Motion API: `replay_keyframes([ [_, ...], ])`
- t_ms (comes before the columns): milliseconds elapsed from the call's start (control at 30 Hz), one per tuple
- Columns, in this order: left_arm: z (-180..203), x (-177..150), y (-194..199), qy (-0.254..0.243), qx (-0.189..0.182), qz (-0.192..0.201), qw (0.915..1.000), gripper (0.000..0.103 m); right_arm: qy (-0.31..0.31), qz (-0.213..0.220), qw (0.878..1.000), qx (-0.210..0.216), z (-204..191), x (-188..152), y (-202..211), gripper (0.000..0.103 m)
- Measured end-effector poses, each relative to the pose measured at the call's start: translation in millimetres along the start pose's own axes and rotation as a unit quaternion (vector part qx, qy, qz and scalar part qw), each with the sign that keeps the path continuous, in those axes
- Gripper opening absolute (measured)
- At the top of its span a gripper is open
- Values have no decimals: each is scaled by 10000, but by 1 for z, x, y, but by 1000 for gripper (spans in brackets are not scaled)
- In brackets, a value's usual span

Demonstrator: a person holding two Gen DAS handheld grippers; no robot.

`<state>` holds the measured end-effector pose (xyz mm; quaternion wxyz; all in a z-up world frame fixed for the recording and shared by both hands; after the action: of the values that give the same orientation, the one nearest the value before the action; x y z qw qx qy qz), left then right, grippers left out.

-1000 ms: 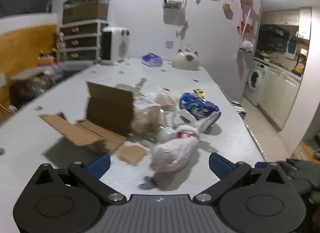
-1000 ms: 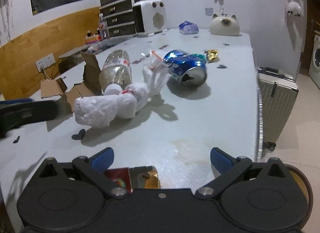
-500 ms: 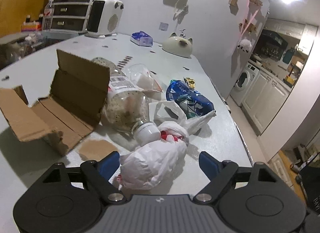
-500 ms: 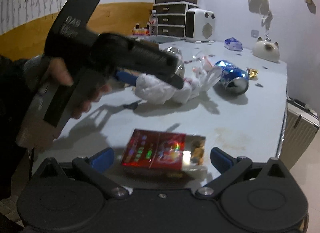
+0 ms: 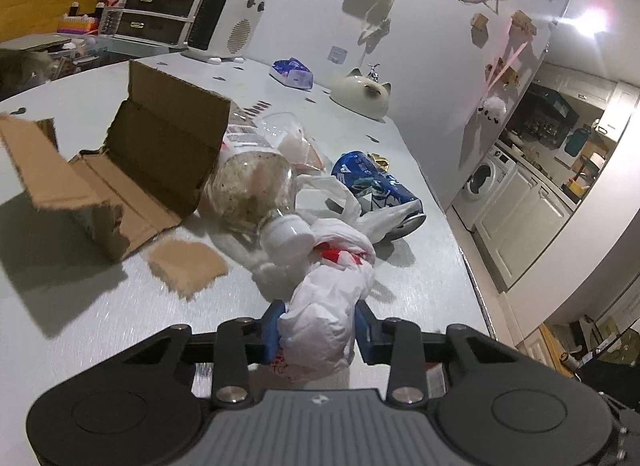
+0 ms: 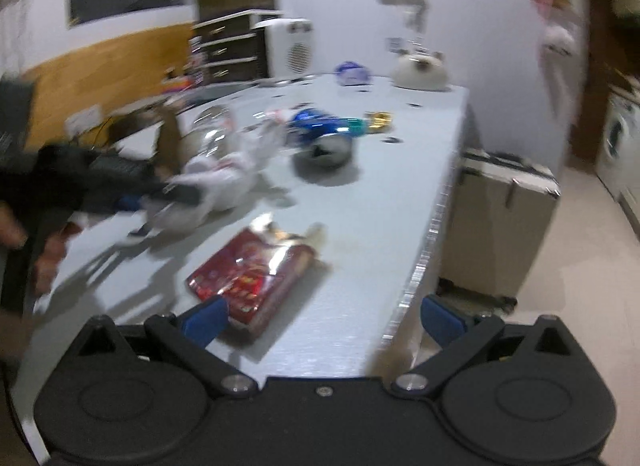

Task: Collect trash
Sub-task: 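Grasp the white plastic bag with the left tool while the right tool grasps the red wrapper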

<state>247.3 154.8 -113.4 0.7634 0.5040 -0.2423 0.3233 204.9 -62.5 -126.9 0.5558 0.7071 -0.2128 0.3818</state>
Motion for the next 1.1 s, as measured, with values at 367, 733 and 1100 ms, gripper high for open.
replay_keyframes([
  [367,8,-48,56,-123,765,411,9961,35,-590,-113,9979,249,-17,13,-4,103],
  [733,0,-74,85,-85,1012,518,9935,36,-426,-144,9990,-12,-54,10,-37,69],
  [1100,4,-67,63,-43,932,462,9946,61,-261,-57,9994,241,-34,-7,-8,61],
])
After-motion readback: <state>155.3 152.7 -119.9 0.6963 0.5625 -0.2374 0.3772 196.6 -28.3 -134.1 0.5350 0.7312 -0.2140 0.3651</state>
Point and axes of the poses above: each gripper's, at about its wrist camera, not at the fingertips, and y roughly against the way its jaws point, z to its right, x to its top, the point moved 8 cm from there along -y, roughly the way its jaws point, and after that the axes turned 4 degrees about -z, right-handed, at the moved point
